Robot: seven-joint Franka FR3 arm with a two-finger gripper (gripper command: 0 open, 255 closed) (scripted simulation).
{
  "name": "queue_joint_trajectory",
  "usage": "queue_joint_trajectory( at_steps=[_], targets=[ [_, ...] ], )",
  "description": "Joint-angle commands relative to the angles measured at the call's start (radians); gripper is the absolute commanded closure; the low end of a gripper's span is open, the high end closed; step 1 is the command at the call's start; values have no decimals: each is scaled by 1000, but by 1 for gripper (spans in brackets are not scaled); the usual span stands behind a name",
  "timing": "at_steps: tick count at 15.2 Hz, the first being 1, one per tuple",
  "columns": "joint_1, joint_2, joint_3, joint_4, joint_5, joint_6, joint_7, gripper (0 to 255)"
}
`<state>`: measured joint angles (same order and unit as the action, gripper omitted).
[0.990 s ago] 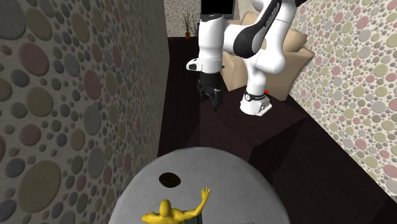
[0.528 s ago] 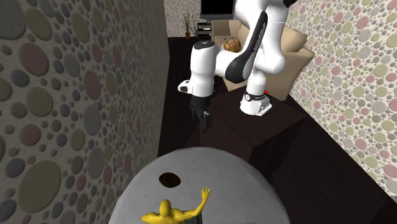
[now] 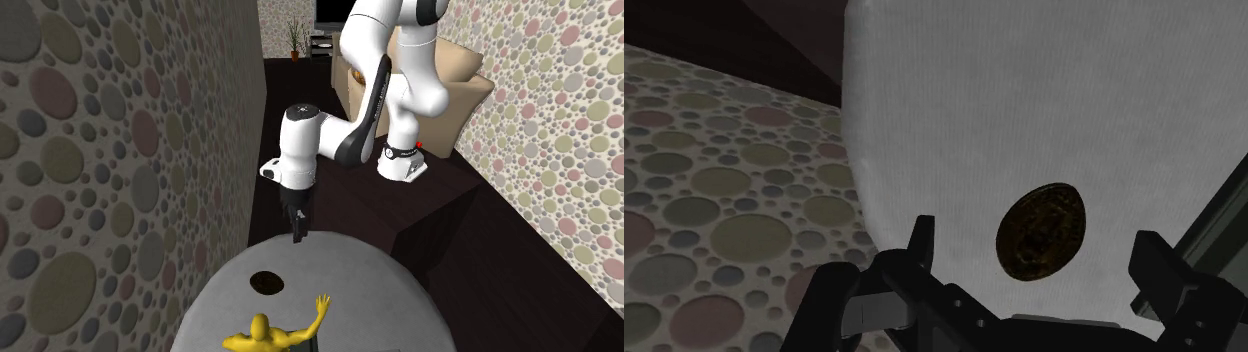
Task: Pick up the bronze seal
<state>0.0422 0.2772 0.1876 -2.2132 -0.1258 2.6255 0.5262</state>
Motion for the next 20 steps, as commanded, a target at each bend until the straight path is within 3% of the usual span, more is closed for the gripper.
queue_joint_trajectory(
  at_steps=[1, 11, 20],
  targets=[
    [23, 77, -21, 62, -39, 28, 54, 0],
    [123, 461, -133, 461, -110, 74, 206, 0],
    [135, 556, -150, 505, -119, 127, 221, 0]
  ],
)
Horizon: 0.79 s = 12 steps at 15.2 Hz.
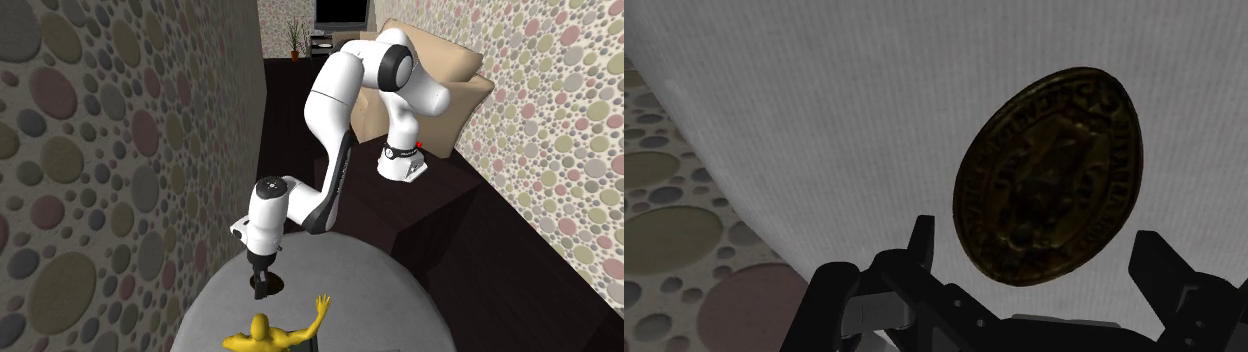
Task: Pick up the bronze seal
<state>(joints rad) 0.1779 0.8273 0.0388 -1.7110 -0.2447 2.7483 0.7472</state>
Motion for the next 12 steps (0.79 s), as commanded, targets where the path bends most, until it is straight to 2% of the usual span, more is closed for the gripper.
queue_joint_trajectory(
  at_steps=[1, 2, 12],
  targets=[
    [-1, 5, -1, 3, 0, 4, 0, 0],
    [-1, 5, -1, 2, 0, 4, -1, 255],
    [-2, -6, 1, -3, 1, -3, -2, 255]
  ],
)
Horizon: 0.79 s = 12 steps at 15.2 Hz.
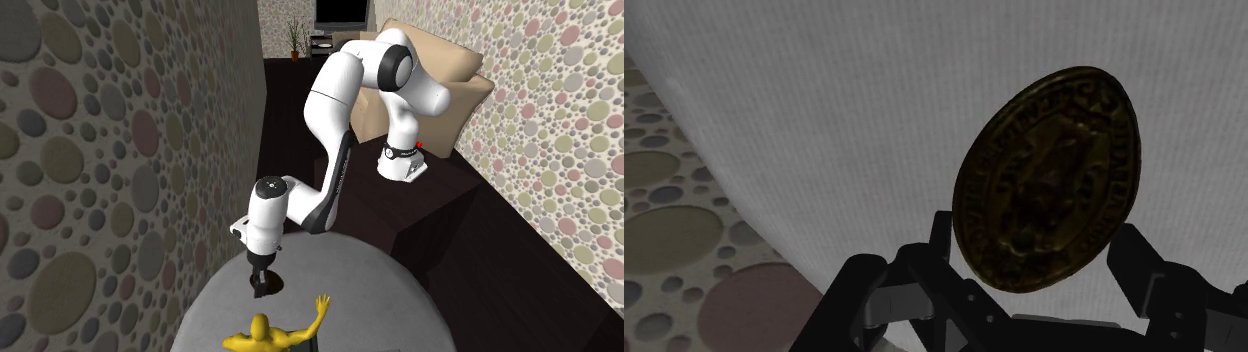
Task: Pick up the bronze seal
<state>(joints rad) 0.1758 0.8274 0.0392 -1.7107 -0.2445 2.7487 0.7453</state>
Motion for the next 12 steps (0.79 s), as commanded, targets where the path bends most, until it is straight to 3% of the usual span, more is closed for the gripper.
queue_joint_trajectory(
  at_steps=[1, 12],
  targets=[
    [-1, -18, 3, -8, 1, -10, -1, 255],
    [-16, -138, 24, -47, 17, -92, -21, 255]
  ],
)
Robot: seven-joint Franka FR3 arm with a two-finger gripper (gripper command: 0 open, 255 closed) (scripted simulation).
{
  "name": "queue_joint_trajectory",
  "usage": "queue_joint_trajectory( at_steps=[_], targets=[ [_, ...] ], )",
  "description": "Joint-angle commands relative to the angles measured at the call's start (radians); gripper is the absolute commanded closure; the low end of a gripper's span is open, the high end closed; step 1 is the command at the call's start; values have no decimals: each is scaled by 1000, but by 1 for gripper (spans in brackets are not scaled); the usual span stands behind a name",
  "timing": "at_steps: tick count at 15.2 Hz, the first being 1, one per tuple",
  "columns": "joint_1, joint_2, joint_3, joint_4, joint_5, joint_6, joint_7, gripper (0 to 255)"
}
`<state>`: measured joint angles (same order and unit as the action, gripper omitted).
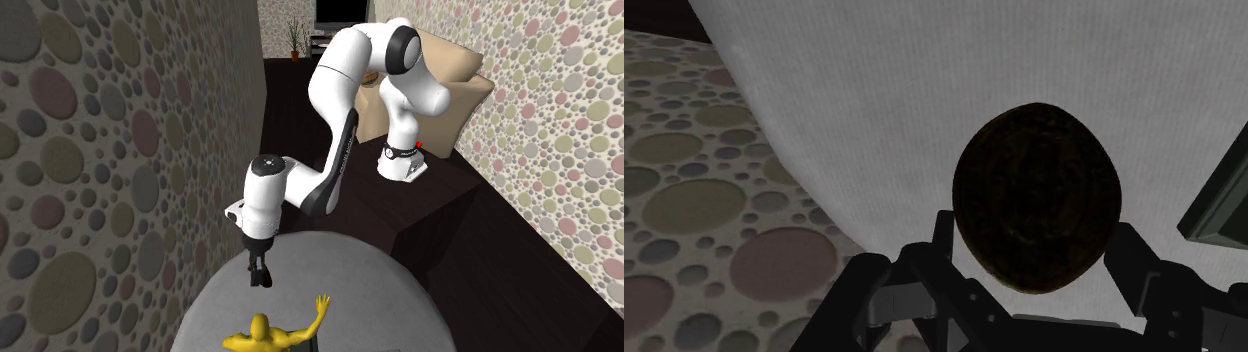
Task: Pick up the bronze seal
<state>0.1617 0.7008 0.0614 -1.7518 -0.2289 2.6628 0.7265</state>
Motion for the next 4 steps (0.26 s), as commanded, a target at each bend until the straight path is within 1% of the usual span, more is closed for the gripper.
queue_joint_trajectory(
  at_steps=[1, 4],
  targets=[
    [-3, -22, 4, -8, 3, -15, -4, 255],
    [-5, -34, 6, -10, 5, -24, -6, 255]
  ],
)
